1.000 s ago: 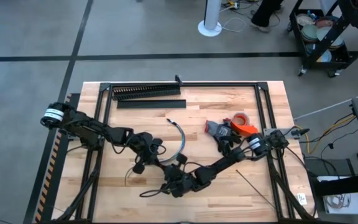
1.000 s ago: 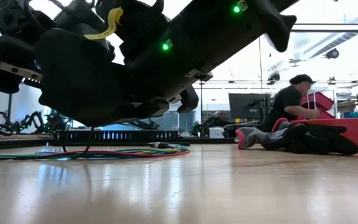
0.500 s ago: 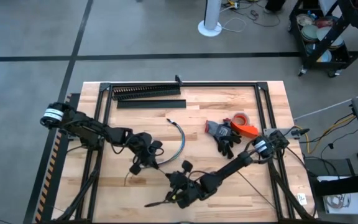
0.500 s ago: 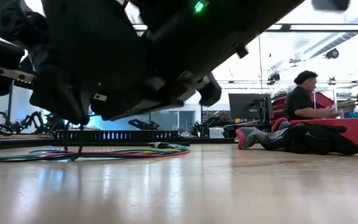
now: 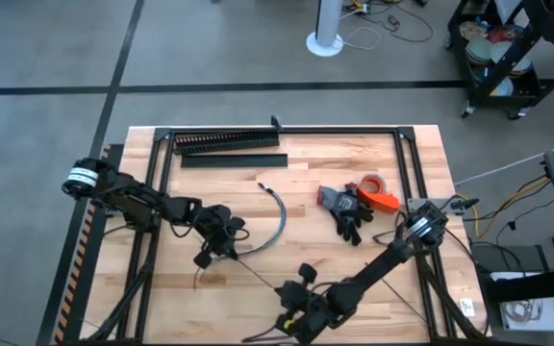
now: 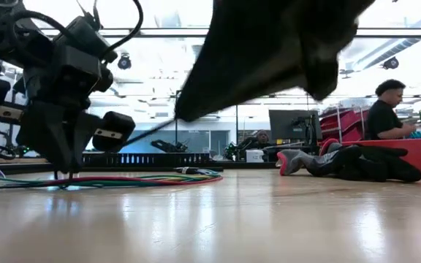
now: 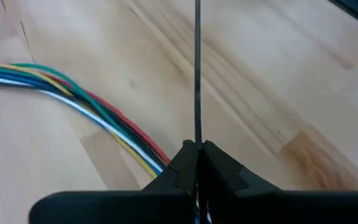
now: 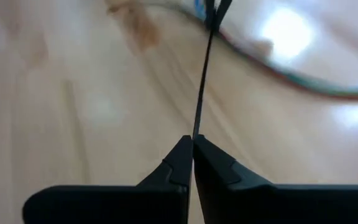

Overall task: Ziptie cables
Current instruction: Wrap the black zip tie on the cable

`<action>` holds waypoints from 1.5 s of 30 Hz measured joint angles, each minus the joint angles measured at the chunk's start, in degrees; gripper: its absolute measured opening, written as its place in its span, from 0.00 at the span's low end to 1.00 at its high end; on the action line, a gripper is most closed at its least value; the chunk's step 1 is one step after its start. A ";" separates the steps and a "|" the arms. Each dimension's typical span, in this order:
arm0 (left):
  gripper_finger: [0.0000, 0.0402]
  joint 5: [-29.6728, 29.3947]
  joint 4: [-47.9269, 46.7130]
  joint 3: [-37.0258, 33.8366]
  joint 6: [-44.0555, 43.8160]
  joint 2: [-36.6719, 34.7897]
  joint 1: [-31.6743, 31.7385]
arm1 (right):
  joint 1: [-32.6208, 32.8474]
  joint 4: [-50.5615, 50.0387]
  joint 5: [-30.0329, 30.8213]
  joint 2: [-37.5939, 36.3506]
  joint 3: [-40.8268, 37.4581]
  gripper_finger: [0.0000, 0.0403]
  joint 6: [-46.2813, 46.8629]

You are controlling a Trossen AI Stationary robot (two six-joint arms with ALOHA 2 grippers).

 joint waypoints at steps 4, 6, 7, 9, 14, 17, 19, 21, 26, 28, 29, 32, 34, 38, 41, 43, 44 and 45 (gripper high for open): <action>0.00 -0.11 2.24 0.00 -0.34 0.00 0.11 | -1.37 5.32 4.38 0.31 0.00 0.04 -4.41; 0.00 -0.11 2.23 0.00 -0.46 0.02 0.13 | -3.04 10.43 4.21 1.13 0.04 0.09 -7.88; 0.00 -0.10 2.24 0.00 -0.48 0.02 0.14 | -3.87 12.80 4.14 1.60 0.04 0.13 -9.39; 0.00 -0.07 2.19 0.01 -0.69 0.02 0.14 | -5.36 16.53 4.85 2.83 0.04 0.21 -11.11; 0.00 -0.05 2.23 0.05 -0.81 0.02 0.20 | -8.94 22.39 3.66 5.90 0.04 0.34 -15.25; 0.00 -0.01 2.39 0.07 -0.79 0.02 0.22 | -10.34 27.10 3.69 8.00 0.03 0.34 -18.36; 0.00 0.03 2.42 0.07 -0.76 0.02 0.22 | -10.86 30.33 3.64 8.88 0.02 0.32 -21.09; 0.00 0.03 2.63 0.07 -0.74 0.02 0.24 | -11.39 32.15 3.21 9.40 0.05 0.29 -22.62; 0.00 -0.05 2.82 0.11 -0.63 0.02 0.24 | -12.87 37.40 0.85 12.28 0.05 0.25 -25.06; 0.00 -0.06 3.01 0.11 -0.63 0.02 0.24 | -13.02 37.99 0.82 13.26 0.49 0.25 -25.36; 0.00 -0.09 3.08 0.11 -0.63 0.02 0.24 | -13.08 37.35 0.84 13.41 0.93 0.24 -25.40; 0.00 -0.09 3.17 0.13 -0.65 0.02 0.24 | -13.53 37.08 0.74 14.09 2.35 0.23 -25.73; 0.00 -0.08 3.16 0.13 -0.74 0.03 0.24 | -13.74 37.06 0.75 14.83 3.53 0.22 -26.52; 0.00 0.48 2.78 0.13 -0.99 0.09 0.16 | -13.65 34.24 1.25 16.12 6.38 0.17 -27.94; 0.00 0.37 2.63 0.13 -1.06 0.09 0.21 | -13.72 28.39 1.11 16.29 8.63 0.12 -26.52; 0.00 0.13 2.60 0.11 -1.21 0.09 0.22 | -13.71 26.20 1.15 16.30 9.30 0.08 -25.48; 0.00 0.13 2.60 0.11 -1.23 0.09 0.22 | -13.69 25.85 1.16 16.31 9.49 0.07 -25.40; 0.00 0.17 2.61 0.11 -1.25 0.09 0.22 | -13.69 25.67 1.13 16.33 9.57 0.05 -25.38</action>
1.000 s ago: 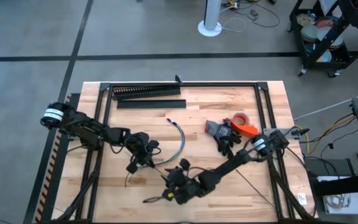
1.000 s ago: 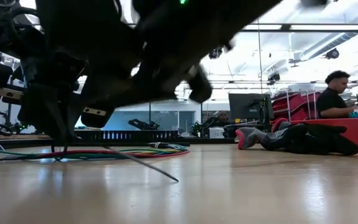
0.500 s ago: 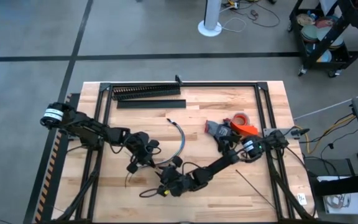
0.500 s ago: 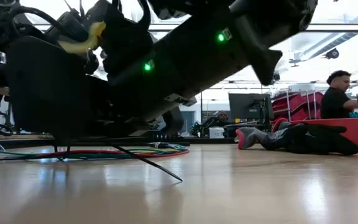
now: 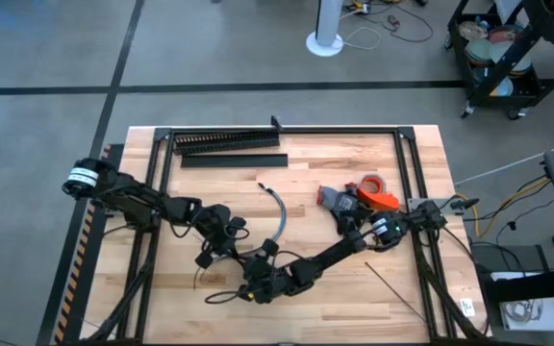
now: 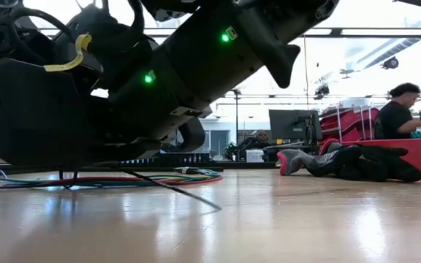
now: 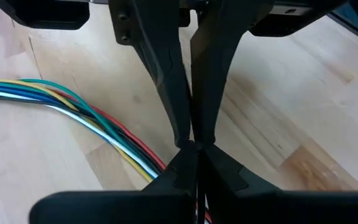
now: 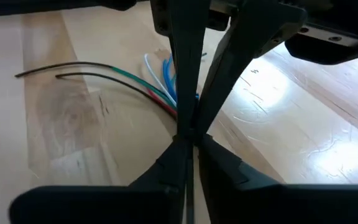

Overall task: Ziptie cables
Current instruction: Wrap the black zip tie on the cable

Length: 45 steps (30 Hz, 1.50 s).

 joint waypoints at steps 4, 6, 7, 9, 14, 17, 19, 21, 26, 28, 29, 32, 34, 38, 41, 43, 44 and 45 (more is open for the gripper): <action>0.00 -0.13 0.04 0.00 -0.24 0.00 0.00 | 0.00 -0.42 -0.42 0.00 0.11 0.02 0.53; 0.00 -0.11 0.01 0.00 -0.26 0.00 0.00 | 0.07 -0.43 -0.49 0.00 0.11 0.01 0.52; 0.00 -0.11 0.00 0.00 -0.26 0.00 0.00 | 0.07 -0.44 -0.55 0.00 0.11 0.00 0.54; 0.00 -0.11 0.00 0.00 -0.26 0.00 0.00 | 0.07 -0.66 -0.68 0.00 0.11 0.00 1.03; 0.00 -0.53 -0.30 0.00 -0.26 0.00 0.02 | 0.27 -2.90 -0.66 -0.18 0.21 0.00 4.04; 0.00 -0.31 0.08 0.00 -0.28 0.00 0.00 | 0.83 -4.16 -0.31 -0.59 0.22 0.00 4.64; 0.00 -0.12 0.10 -0.09 -0.28 -0.02 0.00 | 1.09 -5.44 -0.36 -0.80 0.41 0.00 5.81; 0.00 -0.15 0.02 -0.13 -0.28 -0.04 0.02 | 1.37 -6.68 -0.48 -0.90 0.57 0.00 7.27; 0.00 0.34 -0.03 -0.13 -0.28 -0.07 0.00 | 2.79 -10.01 -0.44 -2.08 0.61 0.00 10.57; 0.00 0.38 -0.02 -0.22 -0.28 -0.13 0.00 | 3.27 -11.87 -0.44 -2.72 0.61 0.00 12.01; 0.00 0.47 -0.03 -0.29 -0.28 -0.13 0.00 | 3.51 -12.71 -0.44 -2.94 0.61 0.00 12.66; 0.00 1.51 -0.26 -0.68 -0.84 -0.13 0.00 | 4.03 -13.67 -0.77 -3.46 0.59 0.00 14.03; 0.00 1.60 -0.42 -0.90 -0.93 -0.13 0.00 | 4.08 -13.20 -0.88 -3.52 0.59 0.00 14.44; 0.00 1.57 -0.41 -0.99 -1.11 -0.13 0.00 | 3.66 -12.57 -1.32 -3.50 0.54 0.02 13.29; 0.00 1.33 -1.01 -1.22 -1.09 -0.07 0.06 | 2.81 -12.12 -1.85 -3.48 0.54 0.11 10.85; 0.00 1.30 -0.85 -1.18 -1.09 -0.07 0.04 | 2.18 -12.00 -1.57 -3.48 0.54 0.19 9.59; 0.00 1.30 -0.87 -1.18 -1.08 -0.07 0.04 | 1.76 -11.88 -1.29 -3.48 0.54 0.23 9.21; 0.00 1.30 -0.84 -1.18 -1.06 -0.07 0.04 | 1.34 -11.46 -1.23 -3.45 0.54 0.27 8.59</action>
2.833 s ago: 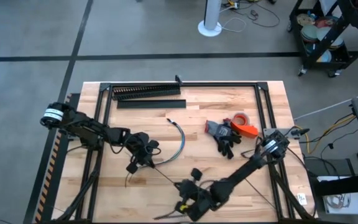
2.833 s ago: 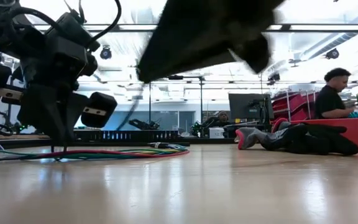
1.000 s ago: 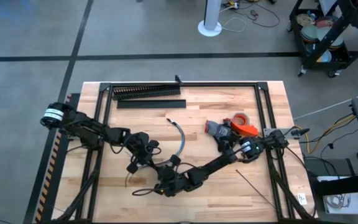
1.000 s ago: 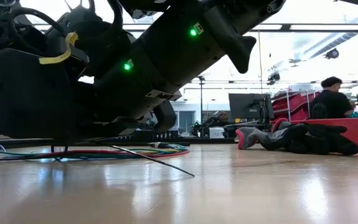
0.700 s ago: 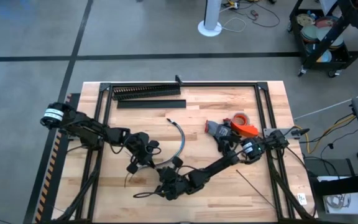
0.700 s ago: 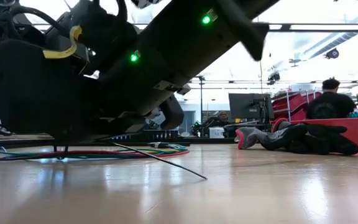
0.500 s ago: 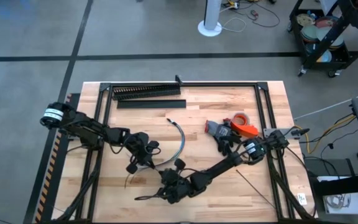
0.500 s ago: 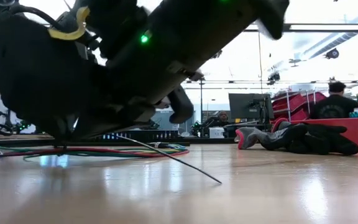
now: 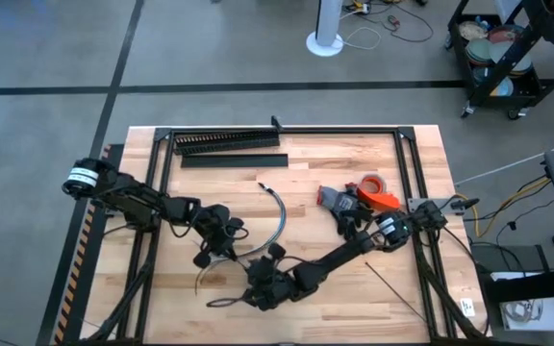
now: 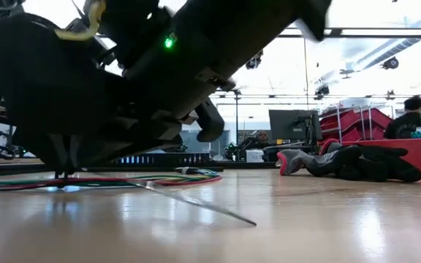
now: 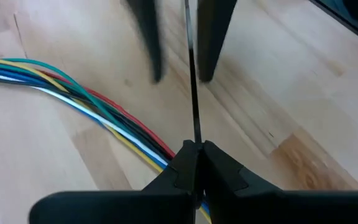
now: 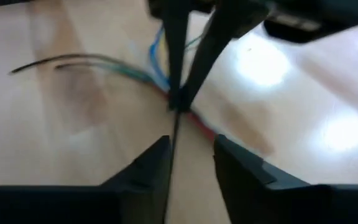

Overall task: Ziptie cables
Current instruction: Wrap the black zip tie on the cable

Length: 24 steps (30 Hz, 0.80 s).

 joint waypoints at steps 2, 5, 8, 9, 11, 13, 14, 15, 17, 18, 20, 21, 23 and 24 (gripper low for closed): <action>0.00 -0.01 0.36 0.02 0.04 0.00 0.00 | -0.73 2.64 -0.22 0.40 -0.02 0.32 -1.21; 0.00 0.00 0.56 0.07 0.36 0.00 0.00 | -1.61 7.43 -3.48 2.19 0.00 0.34 -2.50; 0.00 -0.34 0.66 0.07 0.36 0.00 -0.02 | -1.89 7.65 -3.20 3.36 -0.17 0.32 -1.95; 0.00 -0.36 0.73 0.07 0.36 0.00 -0.02 | -1.91 7.91 -2.00 3.39 -0.17 0.31 -1.90; 0.00 -0.36 0.88 0.07 0.36 0.00 -0.02 | -1.84 8.60 -0.17 3.22 -0.07 0.27 -2.40; 0.00 -0.41 1.06 0.07 0.36 0.00 -0.02 | -1.85 8.63 -0.24 3.13 -0.02 0.23 -2.84; 0.00 -0.43 1.32 0.07 0.31 0.00 -0.02 | -1.87 8.45 -0.65 3.13 -0.02 0.21 -2.77; 0.00 -0.47 1.59 0.07 0.27 0.00 -0.02 | -1.87 8.28 -1.04 3.13 -0.02 0.19 -2.65; 0.00 -0.49 1.65 0.07 0.21 0.00 -0.02 | -1.87 8.32 -1.16 3.13 -0.02 0.14 -2.72; 0.00 -0.49 1.65 0.07 0.18 0.00 -0.02 | -1.87 8.42 -1.16 3.13 -0.02 0.12 -3.17; 0.00 -0.53 1.67 0.07 -0.07 0.00 -0.02 | -1.85 8.42 -1.18 3.13 -0.02 0.07 -3.90; 0.00 -0.60 1.66 0.07 -0.09 0.00 -0.02 | -1.85 8.33 -1.22 3.13 -0.02 0.04 -4.17; 0.00 -0.62 1.63 0.07 -0.09 0.00 -0.02 | -1.85 8.30 -1.30 3.13 -0.02 0.01 -4.22; 0.00 -0.58 1.55 0.07 -0.09 0.00 -0.02 | -1.85 8.28 -1.66 3.13 -0.02 0.01 -4.17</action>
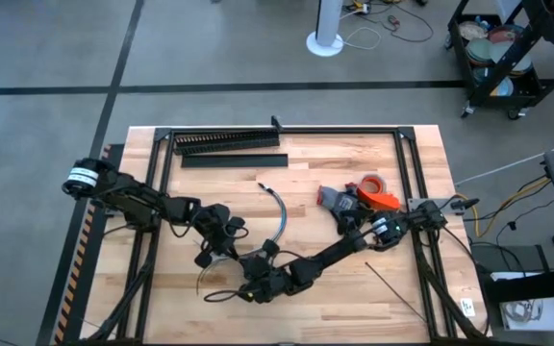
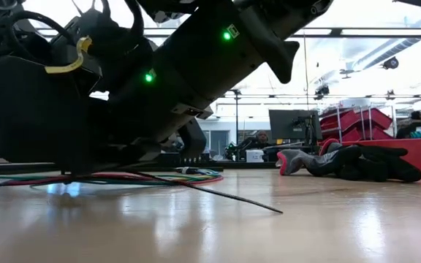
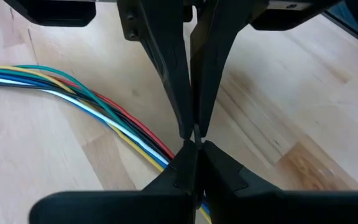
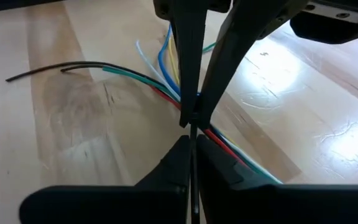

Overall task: Ziptie cables
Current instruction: Wrap the black zip tie on the cable

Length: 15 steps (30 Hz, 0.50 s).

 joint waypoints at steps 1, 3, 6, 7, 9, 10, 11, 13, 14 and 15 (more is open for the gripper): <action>0.00 -0.01 -0.09 0.00 0.00 0.00 0.00 | 0.00 0.02 -0.34 0.00 0.00 0.01 0.12; 0.00 -0.03 -0.17 0.00 0.00 0.00 0.00 | 0.19 -0.02 -0.51 0.00 0.00 0.01 0.37; 0.00 0.02 -0.47 0.07 0.00 0.00 0.03 | 0.63 0.01 0.32 0.00 0.00 0.00 0.43; 0.00 0.06 -0.57 0.11 0.00 0.00 0.09 | 0.79 -0.03 0.55 0.00 0.00 0.00 0.45; 0.00 0.19 -0.60 0.11 0.00 0.00 0.15 | 1.10 -0.23 0.90 0.00 0.00 0.00 1.15; 0.00 0.25 -0.60 0.13 0.00 0.00 0.15 | 1.26 -0.39 0.96 -0.02 0.00 0.00 1.83; 0.00 0.25 -0.62 0.13 0.00 0.00 0.15 | 1.43 -0.76 1.00 -0.02 0.02 0.00 2.38; 0.00 0.23 -0.72 0.13 0.00 0.00 0.15 | 1.73 -1.72 1.18 -0.14 0.02 0.00 3.46; 0.00 0.25 -0.78 0.13 0.00 0.00 0.15 | 1.94 -2.01 1.42 -0.18 0.02 0.00 3.65; 0.00 0.26 -0.91 0.13 0.00 0.00 0.15 | 2.14 -2.22 1.55 -0.20 0.02 0.00 3.78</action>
